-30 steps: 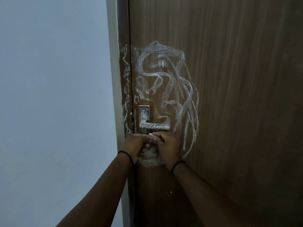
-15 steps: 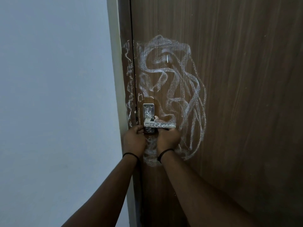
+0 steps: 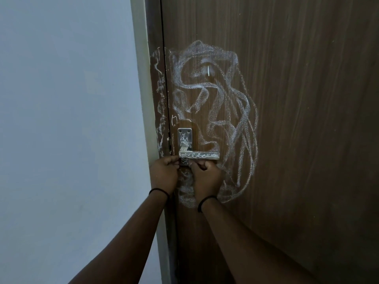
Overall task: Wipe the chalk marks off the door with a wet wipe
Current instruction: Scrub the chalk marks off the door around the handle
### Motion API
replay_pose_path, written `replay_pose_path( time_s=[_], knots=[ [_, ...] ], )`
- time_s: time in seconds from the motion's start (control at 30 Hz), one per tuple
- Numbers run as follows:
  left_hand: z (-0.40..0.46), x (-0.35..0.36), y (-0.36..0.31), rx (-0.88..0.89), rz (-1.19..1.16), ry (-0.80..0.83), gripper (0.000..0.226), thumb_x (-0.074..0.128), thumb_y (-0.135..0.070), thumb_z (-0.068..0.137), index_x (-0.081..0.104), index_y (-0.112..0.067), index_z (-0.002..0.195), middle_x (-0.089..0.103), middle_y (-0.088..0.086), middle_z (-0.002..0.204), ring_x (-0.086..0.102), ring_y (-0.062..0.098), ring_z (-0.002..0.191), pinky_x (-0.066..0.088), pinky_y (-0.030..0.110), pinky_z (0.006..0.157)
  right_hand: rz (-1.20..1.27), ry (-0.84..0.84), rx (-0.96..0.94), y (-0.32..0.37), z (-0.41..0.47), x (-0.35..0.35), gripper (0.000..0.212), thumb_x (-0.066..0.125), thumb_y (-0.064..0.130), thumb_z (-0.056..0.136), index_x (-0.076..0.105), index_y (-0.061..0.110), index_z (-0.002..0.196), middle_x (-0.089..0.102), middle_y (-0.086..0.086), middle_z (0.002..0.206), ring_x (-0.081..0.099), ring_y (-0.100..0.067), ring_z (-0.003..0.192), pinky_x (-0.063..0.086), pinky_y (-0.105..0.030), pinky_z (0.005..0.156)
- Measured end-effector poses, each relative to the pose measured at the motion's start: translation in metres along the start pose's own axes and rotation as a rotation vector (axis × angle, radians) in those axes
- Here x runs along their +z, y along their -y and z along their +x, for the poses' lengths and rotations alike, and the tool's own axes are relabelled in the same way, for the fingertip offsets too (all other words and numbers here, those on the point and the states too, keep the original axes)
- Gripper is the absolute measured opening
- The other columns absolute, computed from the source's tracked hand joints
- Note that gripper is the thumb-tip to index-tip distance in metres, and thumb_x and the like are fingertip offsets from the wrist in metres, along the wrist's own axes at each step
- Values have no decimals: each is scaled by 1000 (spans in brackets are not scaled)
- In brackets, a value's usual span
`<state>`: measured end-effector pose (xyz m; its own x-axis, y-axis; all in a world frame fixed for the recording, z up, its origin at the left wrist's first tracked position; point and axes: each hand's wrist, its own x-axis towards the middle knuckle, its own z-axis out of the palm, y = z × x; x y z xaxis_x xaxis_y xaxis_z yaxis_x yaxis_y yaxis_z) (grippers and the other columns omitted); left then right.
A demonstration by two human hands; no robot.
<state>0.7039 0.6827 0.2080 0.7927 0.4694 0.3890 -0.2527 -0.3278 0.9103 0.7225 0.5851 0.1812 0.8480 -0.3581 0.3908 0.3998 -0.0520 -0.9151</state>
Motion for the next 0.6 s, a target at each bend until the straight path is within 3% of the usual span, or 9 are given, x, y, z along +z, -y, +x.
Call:
replay_pose_path(
  time_s=[0.07, 0.2, 0.3, 0.37, 0.43, 0.5, 0.53, 0.6],
  knots=[
    [0, 0, -2, 7, 8, -5, 37, 48, 9, 87, 71, -5, 113, 73, 11, 103, 66, 17, 92, 52, 27, 88, -28, 19, -7, -2, 3, -1, 11, 78, 27, 81, 73, 18, 78, 69, 9, 70, 65, -7, 66, 54, -27, 59],
    [0, -5, -5, 3, -10, -10, 37, 49, 11, 87, 69, -2, 114, 72, 14, 106, 67, 21, 97, 53, 36, 95, -51, -73, 32, 9, 10, 11, 37, 77, 18, 79, 53, 24, 52, 54, 10, 50, 46, -1, 42, 39, -22, 47],
    [-3, -6, -4, -8, 1, 12, 37, 50, 10, 87, 69, -3, 116, 72, 13, 107, 67, 21, 99, 53, 37, 96, -11, -23, 16, 1, -3, 6, 17, 77, 24, 82, 66, 23, 69, 64, 11, 64, 59, 2, 59, 48, -23, 54],
    [-4, -4, -5, -19, 3, 31, 36, 51, 9, 87, 70, -4, 115, 73, 12, 107, 67, 21, 98, 53, 37, 96, -18, 22, 1, 0, -5, -1, 10, 76, 28, 84, 72, 19, 81, 70, 9, 74, 65, -5, 70, 54, -25, 62],
    [-2, -3, -8, -42, 8, 34, 36, 51, 10, 87, 70, -3, 114, 72, 13, 107, 67, 22, 99, 53, 37, 96, -30, 3, 3, 4, 2, 0, 18, 76, 22, 83, 67, 19, 68, 63, 9, 62, 57, -2, 56, 47, -22, 52],
    [1, -4, -9, -59, 5, 35, 36, 51, 11, 86, 70, -2, 114, 72, 14, 107, 67, 23, 99, 54, 39, 95, 16, -89, 34, 12, 7, 6, 37, 75, 9, 80, 52, 17, 53, 49, 9, 48, 39, 0, 41, 33, -17, 41],
    [1, -4, -10, -62, 4, 39, 37, 51, 12, 86, 70, -2, 114, 72, 15, 107, 67, 24, 99, 54, 40, 95, 50, -115, 47, 14, 8, 8, 38, 75, 6, 79, 50, 16, 52, 47, 9, 47, 37, 0, 38, 31, -15, 39],
    [-2, -6, -12, -64, 5, 54, 37, 50, 12, 86, 69, -1, 115, 72, 15, 107, 67, 23, 98, 54, 39, 95, 91, -83, 40, 9, 5, 7, 25, 75, 9, 82, 62, 15, 61, 57, 9, 54, 49, 3, 45, 40, -15, 45]
  ],
)
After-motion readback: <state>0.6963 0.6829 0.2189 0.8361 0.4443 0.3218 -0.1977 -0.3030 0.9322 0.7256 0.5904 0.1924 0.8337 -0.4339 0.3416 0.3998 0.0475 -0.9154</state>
